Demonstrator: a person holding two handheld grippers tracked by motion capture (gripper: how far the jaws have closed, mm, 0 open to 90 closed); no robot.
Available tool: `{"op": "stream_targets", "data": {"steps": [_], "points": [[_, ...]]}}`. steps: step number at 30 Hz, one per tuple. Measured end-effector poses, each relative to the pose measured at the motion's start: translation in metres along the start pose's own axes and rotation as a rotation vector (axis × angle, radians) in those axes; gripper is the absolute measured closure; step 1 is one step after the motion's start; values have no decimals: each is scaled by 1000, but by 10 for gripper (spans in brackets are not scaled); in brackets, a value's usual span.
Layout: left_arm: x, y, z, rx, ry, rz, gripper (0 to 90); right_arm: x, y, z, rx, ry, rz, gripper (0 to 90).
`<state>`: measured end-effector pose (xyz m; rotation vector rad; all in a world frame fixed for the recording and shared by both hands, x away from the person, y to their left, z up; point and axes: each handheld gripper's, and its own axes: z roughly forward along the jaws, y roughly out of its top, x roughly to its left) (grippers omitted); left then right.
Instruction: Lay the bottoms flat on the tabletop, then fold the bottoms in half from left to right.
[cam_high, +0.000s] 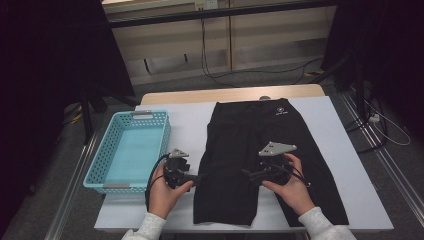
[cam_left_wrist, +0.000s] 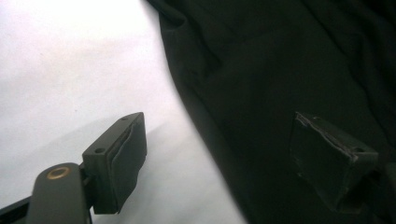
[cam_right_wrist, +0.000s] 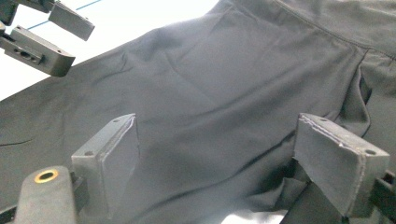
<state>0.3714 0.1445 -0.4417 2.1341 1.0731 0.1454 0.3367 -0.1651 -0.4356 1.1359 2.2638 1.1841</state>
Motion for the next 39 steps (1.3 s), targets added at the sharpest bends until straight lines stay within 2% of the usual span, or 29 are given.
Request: {"op": "stream_targets", "data": {"steps": [7,12,17,18,23,26,30,33,35,37,39], "points": [[-2,-1,3,5,15,16,184,-2,-1,-1,-1,-9,6,140],[-2,-3,3,15,20,7,182,-2,-1,0,0,-13,3,140],[0,-4,4,20,32,2,177,-1,-1,3,10,3,8,140],[0,-3,3,24,23,0,175,-1,-1,4,14,-2,-1,140],[-3,-4,4,26,28,13,173,0,-2,1,4,-1,3,141],[-2,-5,5,21,56,24,171,0,-1,0,-6,-4,-1,141],[-2,-6,5,23,72,41,179,-2,0,1,-4,1,6,142],[-6,-6,4,23,54,23,231,-3,0,2,-5,-1,7,145],[-9,-6,4,25,17,1,279,-2,1,2,-4,10,3,171],[-12,-6,5,25,23,2,322,-1,1,2,-5,13,-2,173],[-14,-6,4,35,3,-11,394,1,1,3,0,22,-5,173]]}}
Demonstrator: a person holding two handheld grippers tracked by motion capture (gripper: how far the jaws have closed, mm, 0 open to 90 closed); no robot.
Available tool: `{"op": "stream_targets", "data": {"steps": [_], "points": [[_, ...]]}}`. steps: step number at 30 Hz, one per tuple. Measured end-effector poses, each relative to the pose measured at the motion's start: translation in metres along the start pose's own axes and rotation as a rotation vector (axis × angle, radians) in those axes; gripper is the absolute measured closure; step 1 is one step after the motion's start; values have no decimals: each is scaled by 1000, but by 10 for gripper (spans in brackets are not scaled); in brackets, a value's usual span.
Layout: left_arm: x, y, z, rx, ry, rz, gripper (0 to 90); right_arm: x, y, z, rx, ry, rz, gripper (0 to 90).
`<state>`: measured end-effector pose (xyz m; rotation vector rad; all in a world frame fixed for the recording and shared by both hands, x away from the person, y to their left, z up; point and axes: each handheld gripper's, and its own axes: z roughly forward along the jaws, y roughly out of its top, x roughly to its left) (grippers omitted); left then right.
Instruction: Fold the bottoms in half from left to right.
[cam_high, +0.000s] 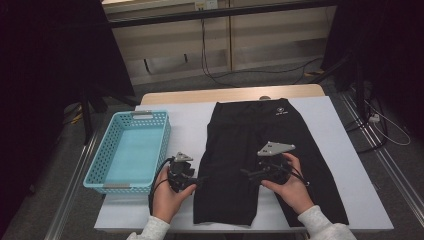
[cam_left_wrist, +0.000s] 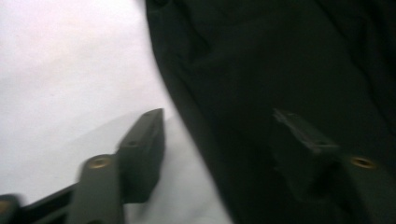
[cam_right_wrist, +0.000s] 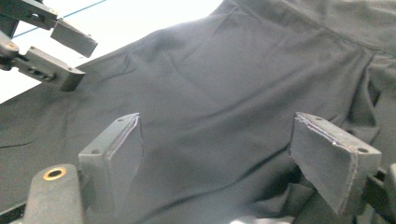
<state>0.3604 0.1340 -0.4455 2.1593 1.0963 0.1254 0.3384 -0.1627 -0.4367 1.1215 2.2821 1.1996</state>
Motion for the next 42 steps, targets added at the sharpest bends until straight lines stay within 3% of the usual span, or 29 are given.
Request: {"op": "stream_targets", "data": {"steps": [5,11,20,22,26,32,35,42], "points": [[-4,0,1,-4,-32,-34,499,1,0,0,-2,1,0,172],[-8,0,5,-1,-68,-36,642,-1,1,0,-6,-6,13,172],[-8,1,8,14,-78,-68,830,-4,3,4,3,-11,14,164],[-8,2,8,30,-100,-98,878,-4,5,3,-3,-19,1,162],[-9,4,8,28,-121,-107,889,-6,8,7,-13,-33,19,162],[-12,7,3,-17,-153,-104,890,-4,16,15,-15,-35,12,159],[-12,7,4,-17,-178,-123,890,-3,20,21,-17,-33,16,159],[-12,8,2,-20,-181,-121,889,-1,26,32,-14,-24,20,166]]}}
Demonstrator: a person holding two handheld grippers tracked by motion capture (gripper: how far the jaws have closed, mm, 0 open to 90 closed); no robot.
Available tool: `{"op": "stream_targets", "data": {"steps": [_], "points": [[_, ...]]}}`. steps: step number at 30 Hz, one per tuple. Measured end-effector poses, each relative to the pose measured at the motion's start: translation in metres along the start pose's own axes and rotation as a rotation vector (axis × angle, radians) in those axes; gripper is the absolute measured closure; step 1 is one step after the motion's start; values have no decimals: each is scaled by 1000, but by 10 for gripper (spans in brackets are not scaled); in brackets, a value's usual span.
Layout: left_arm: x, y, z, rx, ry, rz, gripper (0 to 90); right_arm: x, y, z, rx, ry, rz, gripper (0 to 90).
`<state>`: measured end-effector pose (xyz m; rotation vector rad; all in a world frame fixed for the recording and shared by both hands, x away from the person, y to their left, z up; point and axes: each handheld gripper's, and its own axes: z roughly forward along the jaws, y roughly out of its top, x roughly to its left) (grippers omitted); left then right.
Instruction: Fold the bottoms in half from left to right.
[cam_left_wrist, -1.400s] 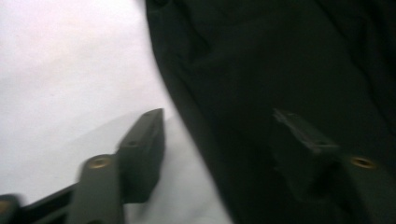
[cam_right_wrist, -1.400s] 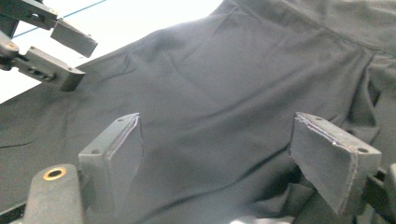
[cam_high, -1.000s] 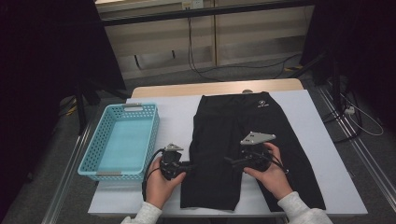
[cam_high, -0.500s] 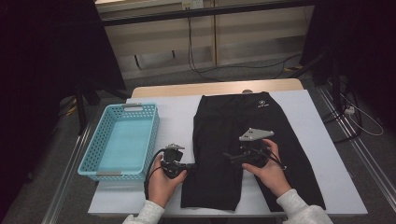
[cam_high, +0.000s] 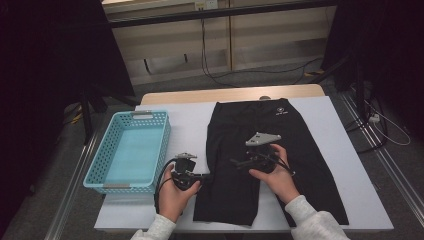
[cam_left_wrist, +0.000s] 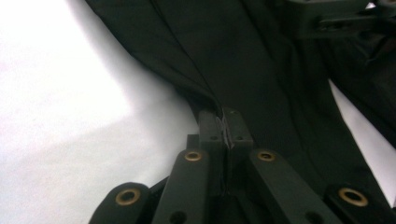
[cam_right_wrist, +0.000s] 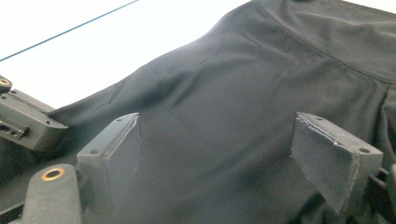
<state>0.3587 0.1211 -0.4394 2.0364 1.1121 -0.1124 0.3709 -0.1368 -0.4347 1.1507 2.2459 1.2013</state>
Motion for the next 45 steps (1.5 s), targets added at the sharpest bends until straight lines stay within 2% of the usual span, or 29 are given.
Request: {"op": "stream_targets", "data": {"steps": [12,17,25,27,31,35,37,40,43,45], "points": [[-2,0,3,-5,-10,10,889,-3,12,23,20,25,45,169],[-4,0,4,-5,-15,12,888,0,20,41,51,21,31,169],[-2,-1,4,6,-20,2,888,1,20,59,74,39,53,169],[-1,-1,4,7,-19,1,888,1,20,65,92,31,54,171],[-2,0,4,7,-20,1,888,1,27,77,114,53,47,188],[-1,-1,6,19,-27,-6,889,2,34,89,126,36,31,249],[-1,-1,6,20,-26,-5,889,4,36,95,134,11,16,261],[-1,0,6,15,-28,-7,888,8,36,103,116,-17,-17,302],[-1,1,5,9,-29,-6,889,12,36,104,90,-29,-34,550],[-1,1,5,8,-30,-4,888,10,36,103,86,-43,-24,656]]}}
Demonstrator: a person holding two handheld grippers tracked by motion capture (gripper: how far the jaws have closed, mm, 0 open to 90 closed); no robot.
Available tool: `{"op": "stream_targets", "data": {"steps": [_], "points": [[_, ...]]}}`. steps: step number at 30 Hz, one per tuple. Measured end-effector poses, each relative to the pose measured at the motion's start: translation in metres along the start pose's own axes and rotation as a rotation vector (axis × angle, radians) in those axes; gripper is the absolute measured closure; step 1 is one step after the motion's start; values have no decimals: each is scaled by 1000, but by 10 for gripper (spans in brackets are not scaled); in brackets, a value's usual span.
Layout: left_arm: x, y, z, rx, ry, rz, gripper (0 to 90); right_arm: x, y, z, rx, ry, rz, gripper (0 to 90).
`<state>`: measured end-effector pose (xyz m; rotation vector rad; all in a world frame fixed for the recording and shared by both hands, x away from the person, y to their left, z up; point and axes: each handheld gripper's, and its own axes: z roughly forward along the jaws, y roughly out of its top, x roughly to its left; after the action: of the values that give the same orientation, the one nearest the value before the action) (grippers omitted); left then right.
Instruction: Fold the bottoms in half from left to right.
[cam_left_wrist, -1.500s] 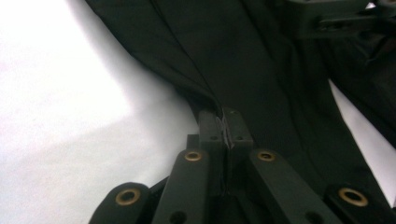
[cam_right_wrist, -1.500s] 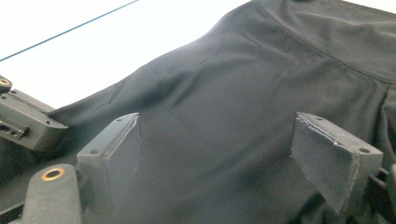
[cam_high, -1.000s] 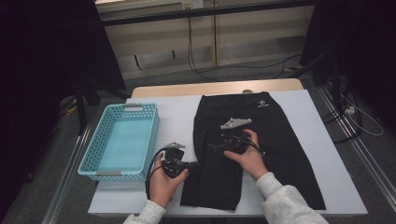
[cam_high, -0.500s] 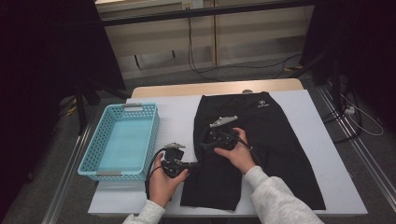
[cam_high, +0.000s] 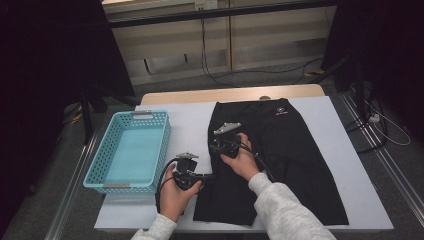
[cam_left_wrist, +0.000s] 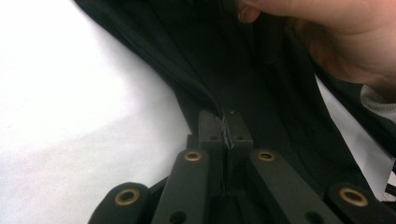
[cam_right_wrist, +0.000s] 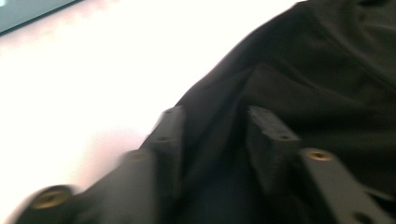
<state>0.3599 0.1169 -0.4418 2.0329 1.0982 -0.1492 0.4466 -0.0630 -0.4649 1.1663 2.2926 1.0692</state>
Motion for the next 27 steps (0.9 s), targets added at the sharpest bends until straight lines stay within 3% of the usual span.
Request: {"op": "stream_targets", "data": {"steps": [2,3,5,9,13,16,20,23,27], "points": [[0,0,1,-2,-7,-1,888,-6,0,-3,9,11,26,818],[0,0,1,-3,-11,-4,889,-10,-1,-5,13,27,53,854],[-1,1,2,-13,-16,0,889,-18,-2,-10,13,54,76,887],[-2,4,3,-21,-24,9,889,-27,-5,-32,-1,47,44,893],[-12,6,10,-8,-31,38,888,-42,-12,-54,-34,58,100,892],[-19,8,16,-7,-52,47,888,-50,-20,-66,-21,52,101,892],[-18,7,21,9,-45,51,887,-54,-32,-76,13,38,106,886],[-18,8,21,11,-45,56,887,-53,-35,-74,16,44,79,792],[-17,9,18,4,-43,54,886,-45,-25,-66,-35,46,49,655]]}}
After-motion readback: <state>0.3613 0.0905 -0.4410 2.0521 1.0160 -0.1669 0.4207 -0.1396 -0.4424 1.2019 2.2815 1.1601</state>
